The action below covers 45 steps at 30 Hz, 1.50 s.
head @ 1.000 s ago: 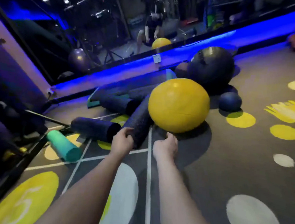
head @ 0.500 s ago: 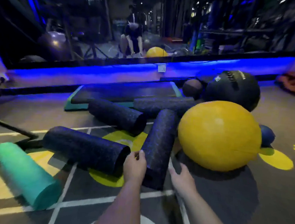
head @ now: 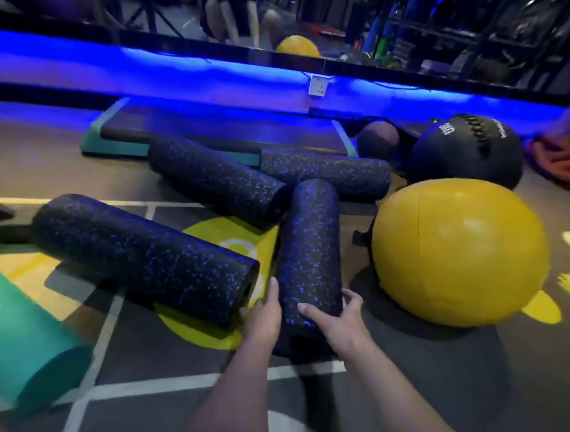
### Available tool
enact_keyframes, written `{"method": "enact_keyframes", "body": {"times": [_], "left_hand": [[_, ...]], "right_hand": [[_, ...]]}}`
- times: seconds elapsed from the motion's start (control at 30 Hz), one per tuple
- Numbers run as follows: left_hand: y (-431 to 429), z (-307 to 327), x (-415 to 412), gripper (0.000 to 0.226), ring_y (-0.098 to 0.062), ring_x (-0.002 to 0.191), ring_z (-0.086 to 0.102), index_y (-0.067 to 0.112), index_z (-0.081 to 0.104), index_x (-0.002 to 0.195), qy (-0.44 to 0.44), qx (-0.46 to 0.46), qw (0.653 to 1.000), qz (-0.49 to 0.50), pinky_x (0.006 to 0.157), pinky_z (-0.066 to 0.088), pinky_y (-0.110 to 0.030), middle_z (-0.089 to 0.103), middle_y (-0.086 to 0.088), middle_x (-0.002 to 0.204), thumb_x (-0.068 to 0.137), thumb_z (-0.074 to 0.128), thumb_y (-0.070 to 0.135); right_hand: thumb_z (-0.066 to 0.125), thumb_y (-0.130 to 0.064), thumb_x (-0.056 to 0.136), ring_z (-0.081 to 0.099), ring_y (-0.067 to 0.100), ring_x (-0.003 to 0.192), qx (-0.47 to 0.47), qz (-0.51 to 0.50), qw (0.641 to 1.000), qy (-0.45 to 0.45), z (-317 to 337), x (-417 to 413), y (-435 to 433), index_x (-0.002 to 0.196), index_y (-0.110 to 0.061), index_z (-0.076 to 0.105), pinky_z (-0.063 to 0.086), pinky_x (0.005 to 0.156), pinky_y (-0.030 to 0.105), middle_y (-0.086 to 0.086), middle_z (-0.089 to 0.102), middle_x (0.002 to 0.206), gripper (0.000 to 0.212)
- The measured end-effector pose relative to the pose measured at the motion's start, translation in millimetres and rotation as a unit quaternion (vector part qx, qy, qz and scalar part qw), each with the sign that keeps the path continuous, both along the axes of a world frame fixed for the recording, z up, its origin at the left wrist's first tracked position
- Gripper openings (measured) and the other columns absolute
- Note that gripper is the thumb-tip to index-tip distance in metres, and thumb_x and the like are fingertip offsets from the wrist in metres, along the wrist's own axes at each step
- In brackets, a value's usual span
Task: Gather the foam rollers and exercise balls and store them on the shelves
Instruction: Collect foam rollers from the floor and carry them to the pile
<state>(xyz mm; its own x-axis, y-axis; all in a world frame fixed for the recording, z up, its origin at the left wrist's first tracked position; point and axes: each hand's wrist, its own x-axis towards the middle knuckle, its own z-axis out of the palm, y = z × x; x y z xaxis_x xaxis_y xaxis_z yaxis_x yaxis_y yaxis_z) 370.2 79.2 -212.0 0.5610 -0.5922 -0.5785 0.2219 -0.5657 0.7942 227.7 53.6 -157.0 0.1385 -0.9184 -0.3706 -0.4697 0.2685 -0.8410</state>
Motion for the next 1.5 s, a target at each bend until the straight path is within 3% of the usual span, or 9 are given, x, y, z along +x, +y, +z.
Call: {"method": "enact_keyframes", "body": {"times": [0.1, 0.2, 0.33, 0.67, 0.83, 1.13, 1.23, 1.37, 1.5], "left_hand": [[5.5, -3.8, -15.9, 0.131, -0.039, 0.12, 0.059, 0.009, 0.058, 0.136, 0.031, 0.023, 0.999, 0.031, 0.106, 0.047, -0.048, 0.057, -0.021, 0.138, 0.053, 0.03, 0.107], [22.1, 21.8, -51.0, 0.112, -0.038, 0.122, 0.055, 0.006, 0.037, 0.145, 0.077, 0.015, 0.993, 0.088, 0.105, 0.045, -0.044, 0.053, -0.02, 0.135, 0.071, 0.055, 0.088], [39.3, 60.5, -97.7, 0.139, -0.035, 0.108, 0.063, 0.016, 0.025, 0.144, 0.162, -0.073, 0.979, 0.104, 0.097, 0.052, -0.053, 0.055, -0.014, 0.126, 0.038, 0.069, 0.094], [63.6, 181.2, -292.0, 0.111, -0.029, 0.096, 0.072, 0.014, 0.044, 0.119, 0.069, -0.275, 0.958, 0.036, 0.087, 0.059, -0.053, 0.066, -0.012, 0.117, 0.041, 0.077, 0.086], [67.9, 194.1, -455.4, 0.081, -0.025, 0.108, 0.065, 0.011, 0.036, 0.13, 0.057, -0.258, 0.957, -0.117, 0.097, 0.053, -0.046, 0.058, -0.008, 0.125, 0.08, 0.072, 0.062], [112.3, 132.9, -666.3, 0.074, -0.011, 0.101, 0.071, 0.036, 0.053, 0.116, 0.062, -0.23, 0.867, -0.438, 0.095, 0.056, -0.04, 0.07, 0.009, 0.116, 0.059, 0.081, 0.073], [122.3, 137.7, -718.3, 0.061, -0.002, 0.108, 0.066, 0.036, 0.061, 0.115, 0.058, -0.275, 0.83, -0.481, 0.103, 0.049, -0.031, 0.07, 0.013, 0.117, 0.066, 0.078, 0.067], [130.5, 137.3, -764.8, 0.058, -0.007, 0.114, 0.064, 0.031, 0.065, 0.125, 0.001, -0.282, 0.771, -0.571, 0.106, 0.048, -0.032, 0.069, 0.012, 0.121, 0.074, 0.065, 0.059], [128.1, 101.5, -771.4, 0.068, -0.022, 0.117, 0.066, 0.032, 0.058, 0.138, -0.028, -0.217, 0.703, -0.677, 0.109, 0.048, -0.043, 0.067, -0.003, 0.133, 0.07, 0.052, 0.033]], "right_hand": [[0.094, -0.035, 0.064, 0.062, 0.019, 0.108, 0.004, 0.027, 1.0, 0.016, 8.8, -21.8, 11.0, 0.145, -0.024, 0.021, 0.053, 0.099, 0.04, 0.0, 0.057, 0.129, 0.11], [0.094, -0.032, 0.065, 0.06, 0.017, 0.11, 0.008, 0.044, 0.999, -0.004, 23.0, -51.5, 24.5, 0.151, -0.026, 0.016, 0.053, 0.095, 0.035, -0.002, 0.053, 0.13, 0.117], [0.095, -0.036, 0.062, 0.06, 0.018, 0.112, -0.023, 0.057, 0.997, -0.043, 51.0, -89.6, 26.9, 0.151, -0.026, 0.018, 0.055, 0.094, 0.038, -0.002, 0.054, 0.134, 0.118], [0.078, -0.07, 0.039, 0.046, 0.024, 0.134, -0.199, -0.029, 0.976, -0.082, 139.6, -286.4, 86.5, 0.148, -0.037, 0.026, 0.041, 0.112, 0.045, -0.002, 0.047, 0.146, 0.126], [0.078, -0.061, 0.045, 0.055, 0.019, 0.128, -0.169, -0.164, 0.965, -0.117, 145.8, -445.6, 112.3, 0.152, -0.027, 0.029, 0.046, 0.109, 0.044, 0.0, 0.052, 0.144, 0.122], [0.08, -0.049, 0.071, 0.073, 0.024, 0.097, -0.134, -0.492, 0.826, -0.238, 65.8, -649.0, 210.6, 0.113, -0.032, 0.066, 0.059, 0.088, 0.053, 0.0, 0.074, 0.112, 0.047], [0.084, -0.07, 0.054, 0.071, 0.026, 0.103, -0.169, -0.58, 0.761, -0.238, 69.5, -696.7, 226.4, 0.121, -0.032, 0.065, 0.057, 0.088, 0.06, -0.001, 0.071, 0.117, 0.079], [0.081, -0.07, 0.064, 0.063, 0.02, 0.116, -0.196, -0.609, 0.764, -0.081, 84.5, -743.8, 242.9, 0.138, -0.027, 0.057, 0.047, 0.106, 0.036, -0.004, 0.065, 0.128, 0.089], [0.062, -0.061, 0.089, 0.042, 0.039, 0.137, -0.159, -0.591, 0.781, 0.128, 79.9, -758.7, 238.5, 0.149, -0.019, 0.043, 0.031, 0.115, 0.048, 0.02, 0.046, 0.149, 0.076]]}}
